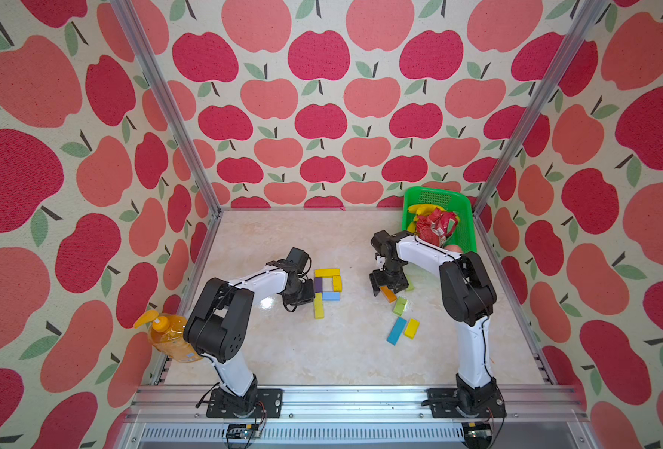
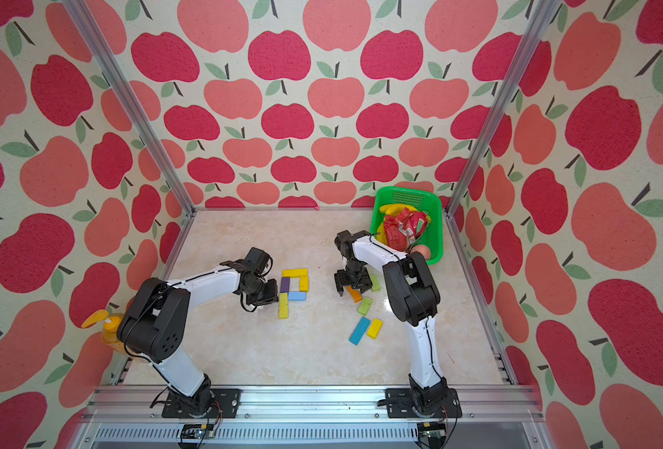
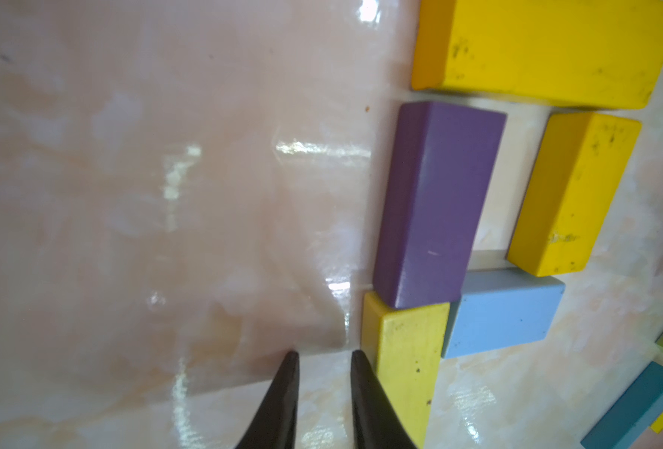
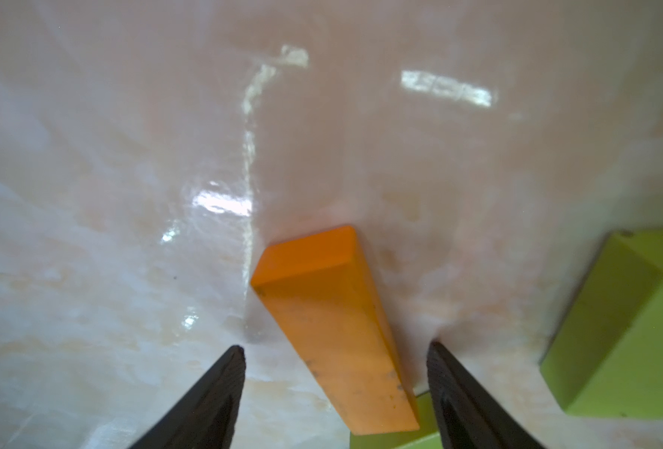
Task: Assemble the letter p with building blocks
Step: Move the building block to the center of the board.
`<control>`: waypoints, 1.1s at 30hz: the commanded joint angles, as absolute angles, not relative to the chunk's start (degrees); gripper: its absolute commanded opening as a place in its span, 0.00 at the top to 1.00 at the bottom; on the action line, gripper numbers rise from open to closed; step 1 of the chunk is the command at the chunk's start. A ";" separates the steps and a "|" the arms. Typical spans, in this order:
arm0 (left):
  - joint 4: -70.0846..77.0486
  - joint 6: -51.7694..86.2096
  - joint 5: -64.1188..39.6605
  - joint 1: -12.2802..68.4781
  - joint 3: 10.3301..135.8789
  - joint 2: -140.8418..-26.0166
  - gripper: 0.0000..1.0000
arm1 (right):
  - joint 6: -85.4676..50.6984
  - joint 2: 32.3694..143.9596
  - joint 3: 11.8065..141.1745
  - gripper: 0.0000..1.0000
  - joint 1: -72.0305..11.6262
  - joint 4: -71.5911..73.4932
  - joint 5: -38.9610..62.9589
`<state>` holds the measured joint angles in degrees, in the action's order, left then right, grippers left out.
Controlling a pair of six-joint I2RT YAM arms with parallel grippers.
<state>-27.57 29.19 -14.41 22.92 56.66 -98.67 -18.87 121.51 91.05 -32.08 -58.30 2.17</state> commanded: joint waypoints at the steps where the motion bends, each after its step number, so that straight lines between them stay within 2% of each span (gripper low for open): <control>1: -27.93 30.06 -14.30 23.37 57.38 -100.61 0.73 | -19.04 122.59 88.67 0.23 -31.62 -57.65 4.03; 33: -28.38 30.34 -13.77 23.58 57.89 -101.06 0.73 | -19.84 122.50 88.88 0.23 -31.64 -57.70 5.14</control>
<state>-27.33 29.23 -14.57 23.31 57.60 -99.53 -18.94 121.12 90.50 -31.79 -57.71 3.05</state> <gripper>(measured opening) 0.269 0.769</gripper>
